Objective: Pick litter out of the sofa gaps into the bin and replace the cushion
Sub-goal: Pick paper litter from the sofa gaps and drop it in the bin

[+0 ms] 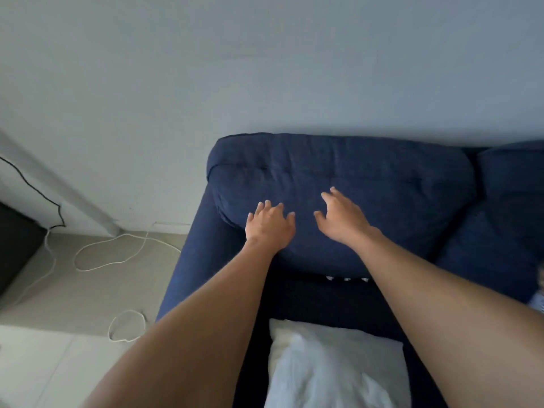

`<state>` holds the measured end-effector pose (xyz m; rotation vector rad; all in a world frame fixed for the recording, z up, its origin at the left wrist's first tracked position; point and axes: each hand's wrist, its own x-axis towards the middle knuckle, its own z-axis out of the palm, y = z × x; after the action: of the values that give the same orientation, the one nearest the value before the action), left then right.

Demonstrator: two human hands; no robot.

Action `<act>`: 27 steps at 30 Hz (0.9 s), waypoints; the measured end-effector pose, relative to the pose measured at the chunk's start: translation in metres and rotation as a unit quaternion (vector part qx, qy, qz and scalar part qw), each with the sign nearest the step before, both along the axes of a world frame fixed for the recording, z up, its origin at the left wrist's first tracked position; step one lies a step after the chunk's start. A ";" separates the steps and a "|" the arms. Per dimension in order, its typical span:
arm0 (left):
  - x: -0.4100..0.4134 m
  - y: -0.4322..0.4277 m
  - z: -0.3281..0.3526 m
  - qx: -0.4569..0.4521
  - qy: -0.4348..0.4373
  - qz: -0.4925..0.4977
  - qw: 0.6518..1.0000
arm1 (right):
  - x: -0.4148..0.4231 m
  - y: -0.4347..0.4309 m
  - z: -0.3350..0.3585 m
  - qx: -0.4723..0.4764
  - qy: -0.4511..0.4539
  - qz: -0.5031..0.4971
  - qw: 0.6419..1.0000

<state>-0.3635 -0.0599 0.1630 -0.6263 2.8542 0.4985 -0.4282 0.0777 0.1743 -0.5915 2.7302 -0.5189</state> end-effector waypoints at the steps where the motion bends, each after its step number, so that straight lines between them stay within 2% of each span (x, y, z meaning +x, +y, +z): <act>1: -0.006 0.012 -0.007 0.001 -0.011 -0.011 1.000 | -0.004 0.015 -0.008 0.008 -0.008 -0.006 1.000; 6: -0.026 0.051 -0.054 0.013 -0.070 -0.053 0.996 | -0.013 0.068 -0.062 0.037 -0.052 -0.045 0.997; 14: -0.034 0.077 -0.167 0.051 -0.151 -0.085 0.984 | -0.001 0.098 -0.172 0.070 -0.155 -0.074 0.983; 22: -0.040 0.102 -0.271 0.090 -0.223 -0.101 0.965 | -0.008 0.108 -0.277 0.034 -0.244 -0.106 0.963; 27: -0.054 0.108 -0.319 0.115 -0.227 -0.105 0.961 | -0.018 0.106 -0.330 0.029 -0.270 -0.098 0.958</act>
<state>-0.4177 0.0478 -0.1556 -0.3371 2.3499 0.5561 -0.4458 0.1839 -0.1557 -0.1294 2.2770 -0.5471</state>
